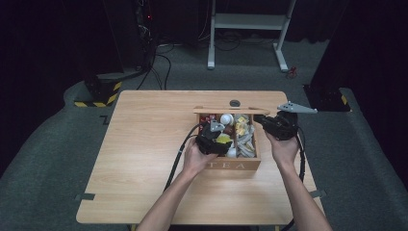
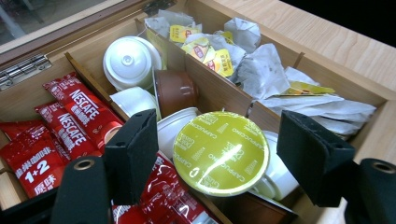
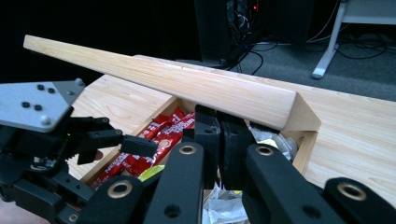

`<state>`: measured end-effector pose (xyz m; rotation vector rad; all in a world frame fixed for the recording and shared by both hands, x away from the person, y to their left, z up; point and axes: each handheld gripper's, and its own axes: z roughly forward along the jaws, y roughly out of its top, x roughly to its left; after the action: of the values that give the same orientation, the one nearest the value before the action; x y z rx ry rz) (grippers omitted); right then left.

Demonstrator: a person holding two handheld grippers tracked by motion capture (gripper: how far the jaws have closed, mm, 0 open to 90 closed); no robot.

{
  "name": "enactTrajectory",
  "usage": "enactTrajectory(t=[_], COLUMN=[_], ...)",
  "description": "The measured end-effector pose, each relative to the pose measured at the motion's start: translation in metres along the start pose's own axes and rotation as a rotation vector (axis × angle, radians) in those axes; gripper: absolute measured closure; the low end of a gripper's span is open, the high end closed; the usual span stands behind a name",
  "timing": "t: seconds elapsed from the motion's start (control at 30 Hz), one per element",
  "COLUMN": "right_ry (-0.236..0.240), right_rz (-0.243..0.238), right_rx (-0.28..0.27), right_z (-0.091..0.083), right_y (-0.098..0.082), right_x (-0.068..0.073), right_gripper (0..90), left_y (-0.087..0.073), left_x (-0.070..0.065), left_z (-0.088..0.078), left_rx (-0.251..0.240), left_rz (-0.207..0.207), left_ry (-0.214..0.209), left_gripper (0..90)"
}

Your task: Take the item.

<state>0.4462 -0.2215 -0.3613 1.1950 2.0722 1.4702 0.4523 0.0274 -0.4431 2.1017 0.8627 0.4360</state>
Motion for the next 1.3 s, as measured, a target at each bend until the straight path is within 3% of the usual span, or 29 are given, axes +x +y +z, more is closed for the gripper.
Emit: enactTrajectory(t=[0.27,0.8,1.03,1.3], right_ry=[-0.003,-0.008,-0.008,-0.005], right_rz=[0.0,0.002,0.0,0.0], right_rx=[-0.003,-0.002,-0.001,0.0], right_z=[0.001,0.002,0.003,0.003], right_y=[0.002,0.004,0.003,0.003], right_x=[-0.001,-0.001,0.0,0.0], right_gripper=[87.6,87.6,87.6,87.6], left_y=[-0.002,-0.002,-0.002,-0.002], left_x=[0.002,-0.002,-0.004,-0.009], left_z=[0.005,0.011,0.011,0.013], left_rx=[0.025,0.065,0.069,0.065], left_rz=[-0.016,-0.008,0.016,0.047], left_ry=[-0.001,0.012,0.037,0.015], left_gripper=[28.3,29.8,32.9,36.9])
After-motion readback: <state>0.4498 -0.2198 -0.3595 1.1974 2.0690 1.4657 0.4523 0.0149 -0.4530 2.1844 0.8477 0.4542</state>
